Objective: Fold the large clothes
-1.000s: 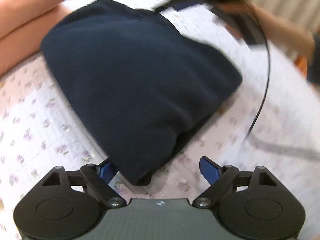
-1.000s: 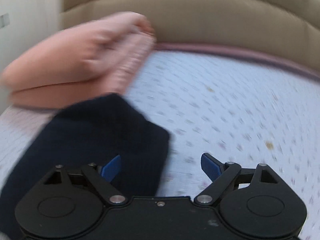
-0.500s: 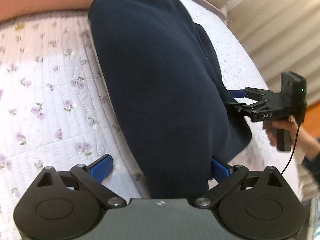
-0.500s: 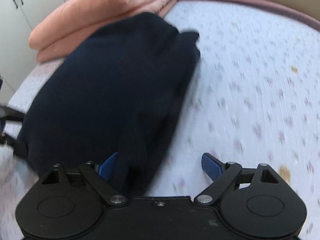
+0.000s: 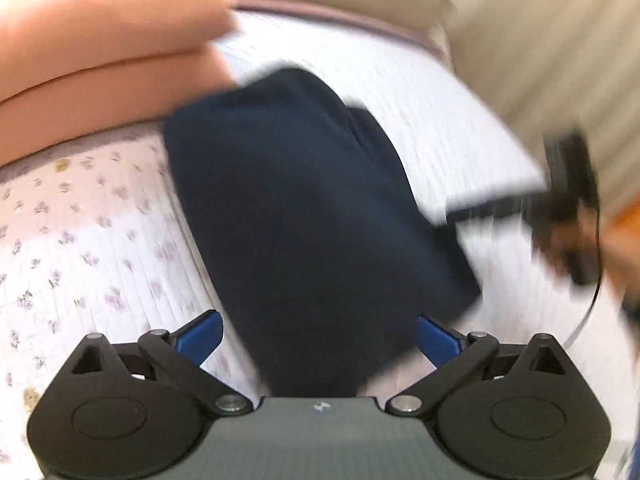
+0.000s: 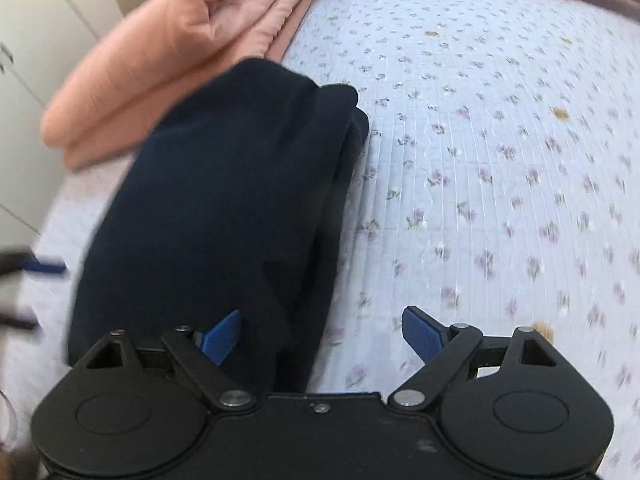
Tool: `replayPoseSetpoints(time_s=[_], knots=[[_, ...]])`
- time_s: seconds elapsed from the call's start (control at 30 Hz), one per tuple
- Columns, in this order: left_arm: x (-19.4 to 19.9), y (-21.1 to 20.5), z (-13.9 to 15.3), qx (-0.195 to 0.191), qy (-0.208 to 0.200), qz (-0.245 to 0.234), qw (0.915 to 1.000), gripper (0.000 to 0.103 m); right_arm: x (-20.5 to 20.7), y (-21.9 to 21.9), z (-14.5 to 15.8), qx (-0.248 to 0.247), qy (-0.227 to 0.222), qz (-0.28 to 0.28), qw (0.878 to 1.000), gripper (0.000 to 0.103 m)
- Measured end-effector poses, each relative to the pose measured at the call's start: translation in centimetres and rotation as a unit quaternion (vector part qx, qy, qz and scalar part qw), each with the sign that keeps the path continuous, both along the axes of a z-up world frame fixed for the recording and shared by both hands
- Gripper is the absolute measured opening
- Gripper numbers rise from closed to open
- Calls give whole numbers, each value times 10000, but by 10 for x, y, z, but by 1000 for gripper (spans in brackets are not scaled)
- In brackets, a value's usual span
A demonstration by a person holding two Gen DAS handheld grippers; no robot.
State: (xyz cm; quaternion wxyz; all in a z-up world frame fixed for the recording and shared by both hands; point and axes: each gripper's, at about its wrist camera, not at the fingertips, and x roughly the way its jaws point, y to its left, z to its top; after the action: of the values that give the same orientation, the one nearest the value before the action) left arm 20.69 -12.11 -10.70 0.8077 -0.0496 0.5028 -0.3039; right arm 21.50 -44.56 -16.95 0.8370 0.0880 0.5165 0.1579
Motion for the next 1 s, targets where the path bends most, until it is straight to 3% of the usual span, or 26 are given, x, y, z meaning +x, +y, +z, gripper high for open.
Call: replayPoseSetpoints(time_s=[0.13, 0.23, 0.43, 0.63, 0.8, 1.0], knots=[[41, -3, -10, 254, 142, 643, 9975, 103, 16, 3, -3, 294, -207, -192, 9992, 103], [64, -13, -20, 243, 282, 659, 9971, 102, 29, 7, -5, 534, -141, -204, 9983, 102], [67, -40, -33, 294, 349, 560, 9974, 103, 38, 20, -5, 859, -292, -146, 9958, 103], [75, -44, -43, 334, 372, 551, 9972, 103, 36, 25, -10, 679, -90, 48, 9976, 103], [76, -43, -45, 330, 367, 536, 9973, 103, 39, 20, -27, 1136, 327, -128, 9929, 103], [82, -41, -50, 265, 418, 507, 9975, 103, 37, 23, -31, 1229, 99, 122, 9923, 103]])
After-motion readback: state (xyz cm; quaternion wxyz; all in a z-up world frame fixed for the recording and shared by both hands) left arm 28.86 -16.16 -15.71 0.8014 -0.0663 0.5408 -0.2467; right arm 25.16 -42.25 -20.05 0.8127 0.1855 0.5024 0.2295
